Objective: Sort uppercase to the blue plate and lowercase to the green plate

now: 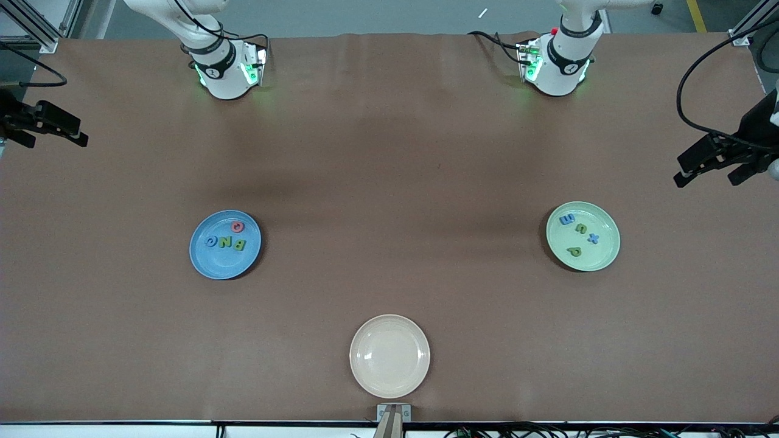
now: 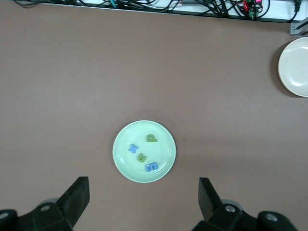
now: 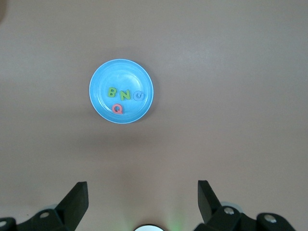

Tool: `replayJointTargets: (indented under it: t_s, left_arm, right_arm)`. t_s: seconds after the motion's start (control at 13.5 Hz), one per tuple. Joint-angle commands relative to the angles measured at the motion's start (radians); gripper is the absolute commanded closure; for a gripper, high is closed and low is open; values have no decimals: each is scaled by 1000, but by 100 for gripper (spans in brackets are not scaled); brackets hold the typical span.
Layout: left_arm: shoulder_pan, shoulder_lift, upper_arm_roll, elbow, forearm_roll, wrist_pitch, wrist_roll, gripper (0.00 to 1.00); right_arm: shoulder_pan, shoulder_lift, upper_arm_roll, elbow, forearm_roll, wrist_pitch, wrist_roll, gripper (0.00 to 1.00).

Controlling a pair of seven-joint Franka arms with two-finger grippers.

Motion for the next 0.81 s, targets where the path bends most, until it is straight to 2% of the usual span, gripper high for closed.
replayJointTargets:
  t_s: [0.0, 0.3, 0.52, 0.74]
  left_arm:
    - [11, 8, -6, 79, 41, -96, 14, 0]
    - [14, -2, 3, 76, 39, -218, 102, 0]
    - [16, -2, 3, 73, 36, -219, 94, 0]
    - [16, 4, 1, 70, 36, -221, 94, 0]
  right_arm:
    - [-3, -11, 1, -12, -7, 0, -8, 0]
    - [0, -11, 3, -6, -30, 1, -6, 0]
    - [-4, -11, 3, 0, -16, 4, -2, 0]
    - [-7, 12, 1, 50, -16, 1, 4, 0]
